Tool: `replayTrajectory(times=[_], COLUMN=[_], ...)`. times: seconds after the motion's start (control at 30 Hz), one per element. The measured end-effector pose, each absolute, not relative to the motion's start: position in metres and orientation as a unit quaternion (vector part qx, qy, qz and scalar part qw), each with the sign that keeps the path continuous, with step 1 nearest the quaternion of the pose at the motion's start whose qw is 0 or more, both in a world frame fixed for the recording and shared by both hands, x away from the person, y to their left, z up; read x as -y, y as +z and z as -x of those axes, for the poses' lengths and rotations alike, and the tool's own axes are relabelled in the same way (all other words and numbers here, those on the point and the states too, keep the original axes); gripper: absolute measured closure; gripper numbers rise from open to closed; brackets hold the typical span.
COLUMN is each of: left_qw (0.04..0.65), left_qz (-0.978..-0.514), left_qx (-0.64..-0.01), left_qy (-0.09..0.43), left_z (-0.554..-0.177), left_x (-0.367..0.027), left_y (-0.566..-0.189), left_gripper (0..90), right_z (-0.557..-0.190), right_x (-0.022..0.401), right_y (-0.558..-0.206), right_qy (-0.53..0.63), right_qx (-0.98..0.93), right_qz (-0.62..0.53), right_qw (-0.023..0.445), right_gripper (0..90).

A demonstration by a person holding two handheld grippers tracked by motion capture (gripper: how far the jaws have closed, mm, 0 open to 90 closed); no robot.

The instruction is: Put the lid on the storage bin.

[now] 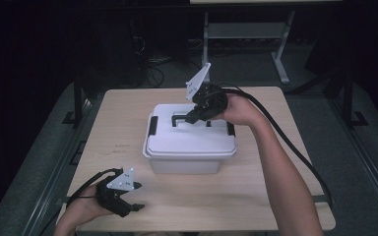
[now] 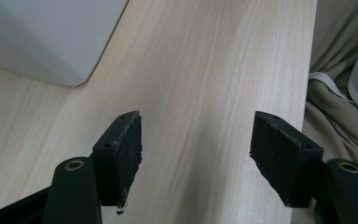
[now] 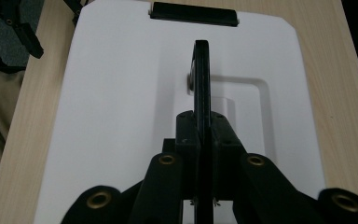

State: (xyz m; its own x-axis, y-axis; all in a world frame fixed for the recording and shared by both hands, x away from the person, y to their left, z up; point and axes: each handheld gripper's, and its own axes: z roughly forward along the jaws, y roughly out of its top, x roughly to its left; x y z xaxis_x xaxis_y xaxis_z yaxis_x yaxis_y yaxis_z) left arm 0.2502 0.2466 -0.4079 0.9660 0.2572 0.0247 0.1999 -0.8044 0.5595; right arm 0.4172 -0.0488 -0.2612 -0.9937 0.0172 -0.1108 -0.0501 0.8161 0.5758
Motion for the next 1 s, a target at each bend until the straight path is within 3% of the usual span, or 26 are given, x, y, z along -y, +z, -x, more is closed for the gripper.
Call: replayTrajectory(times=[1.0], left_qw=[0.295], left_qz=[-0.946], left_qx=[-0.124], left_qy=[0.049], left_z=[-0.251], left_x=[-0.25], left_y=[-0.407], left_gripper=[33.5], right_z=[-0.435], right_x=[0.025], right_y=[-0.288], right_qy=[0.299], right_qx=[-0.953], right_qz=[0.004], right_qw=[0.039], right_gripper=[83.5])
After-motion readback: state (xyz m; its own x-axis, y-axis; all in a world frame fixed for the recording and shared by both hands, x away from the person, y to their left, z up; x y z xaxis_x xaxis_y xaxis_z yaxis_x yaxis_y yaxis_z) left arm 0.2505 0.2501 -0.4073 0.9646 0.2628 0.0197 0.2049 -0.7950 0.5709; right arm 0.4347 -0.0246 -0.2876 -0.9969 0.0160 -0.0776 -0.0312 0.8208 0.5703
